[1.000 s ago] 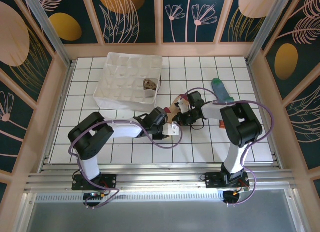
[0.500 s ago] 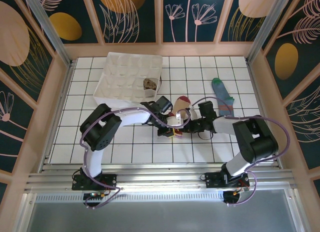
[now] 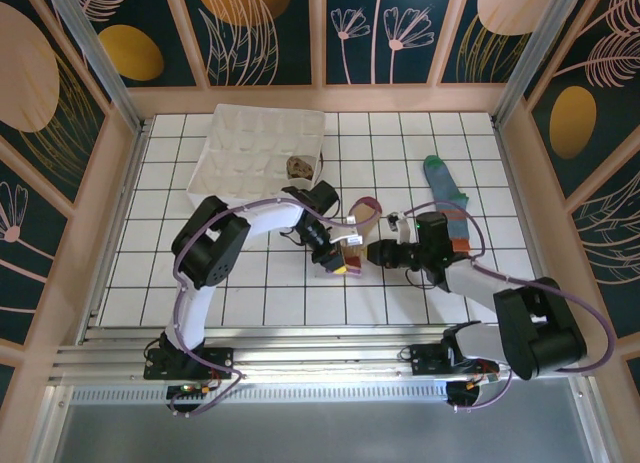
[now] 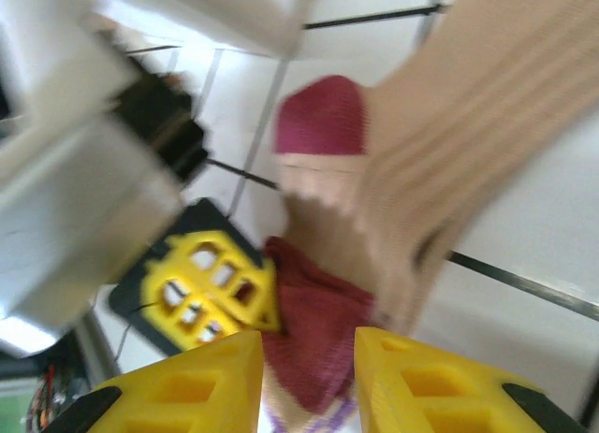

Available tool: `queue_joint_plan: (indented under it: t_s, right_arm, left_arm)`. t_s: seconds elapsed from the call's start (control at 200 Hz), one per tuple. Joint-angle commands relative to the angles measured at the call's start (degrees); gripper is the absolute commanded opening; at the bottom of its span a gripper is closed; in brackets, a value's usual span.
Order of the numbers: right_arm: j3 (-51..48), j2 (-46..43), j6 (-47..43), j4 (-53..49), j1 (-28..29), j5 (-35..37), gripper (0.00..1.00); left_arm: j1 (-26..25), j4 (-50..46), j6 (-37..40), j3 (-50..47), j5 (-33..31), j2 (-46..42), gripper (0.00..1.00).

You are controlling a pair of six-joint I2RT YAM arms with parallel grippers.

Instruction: Roll the socks

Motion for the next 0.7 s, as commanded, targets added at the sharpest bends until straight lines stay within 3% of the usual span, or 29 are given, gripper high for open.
queue_joint_plan:
  t_s: [0.0, 0.24, 0.691]
  right_arm:
    - [-1.25, -0.45, -1.76, 7.22, 2.05, -4.48, 0.34]
    - [-2.16, 4.51, -3.27, 12.29, 4.3, -6.09, 0.42]
    - [-1.98, 12.24, -4.49, 14.63, 5.53, -7.91, 0.47]
  left_arm:
    - [0.74, -5.14, -0.06, 2.26, 4.18, 1.81, 0.0]
    - [2.11, -9.45, 1.6, 4.61, 7.45, 3.93, 0.0]
    - [4.2, -10.5, 1.45, 5.39, 10.7, 4.58, 0.0]
